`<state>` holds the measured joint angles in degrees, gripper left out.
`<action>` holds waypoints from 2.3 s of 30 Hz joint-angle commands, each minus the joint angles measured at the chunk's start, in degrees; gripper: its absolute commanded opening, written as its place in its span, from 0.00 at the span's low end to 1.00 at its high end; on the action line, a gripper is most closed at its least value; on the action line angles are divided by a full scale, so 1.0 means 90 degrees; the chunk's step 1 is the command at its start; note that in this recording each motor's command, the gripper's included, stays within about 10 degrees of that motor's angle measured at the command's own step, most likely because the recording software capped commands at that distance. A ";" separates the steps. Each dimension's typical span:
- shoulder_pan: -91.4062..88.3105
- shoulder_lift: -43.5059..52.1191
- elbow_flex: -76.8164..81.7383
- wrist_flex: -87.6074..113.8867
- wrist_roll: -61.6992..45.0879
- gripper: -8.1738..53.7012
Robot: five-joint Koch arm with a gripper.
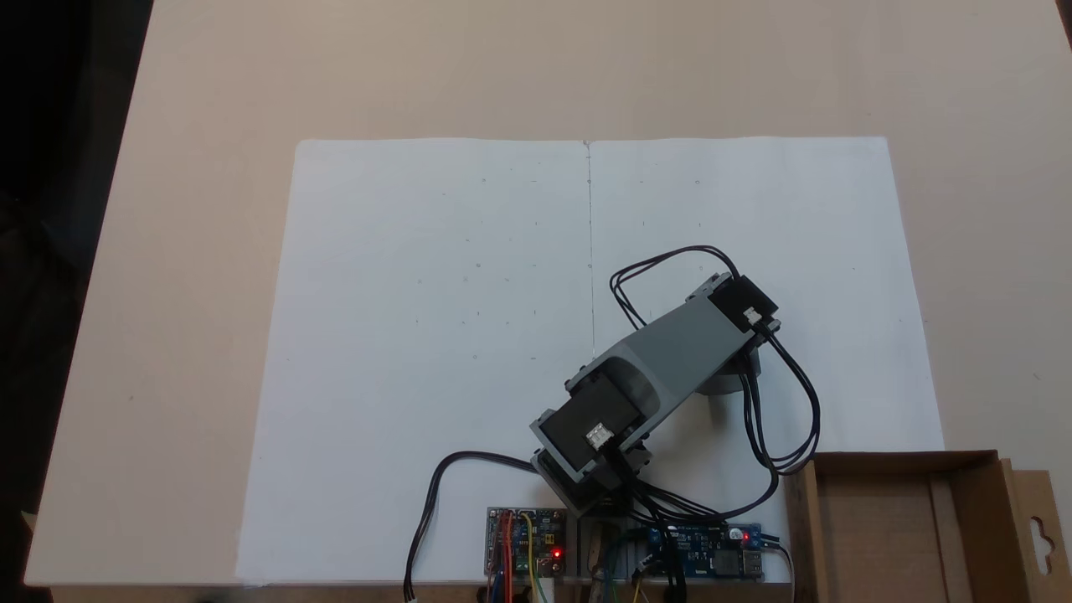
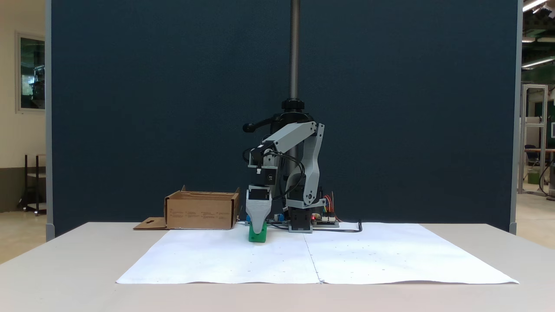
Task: Grasp a green dice and put it in the bin.
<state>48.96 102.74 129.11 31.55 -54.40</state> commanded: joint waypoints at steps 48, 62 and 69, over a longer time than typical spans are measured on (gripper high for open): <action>-0.0059 -0.0186 0.0557 -0.1328 0.0996 0.80; -0.0088 -0.0186 0.0684 -0.1328 0.0986 0.67; -0.0088 -0.0186 0.0684 -0.1367 0.0967 0.63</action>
<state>47.99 100.99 135.18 20.65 -48.60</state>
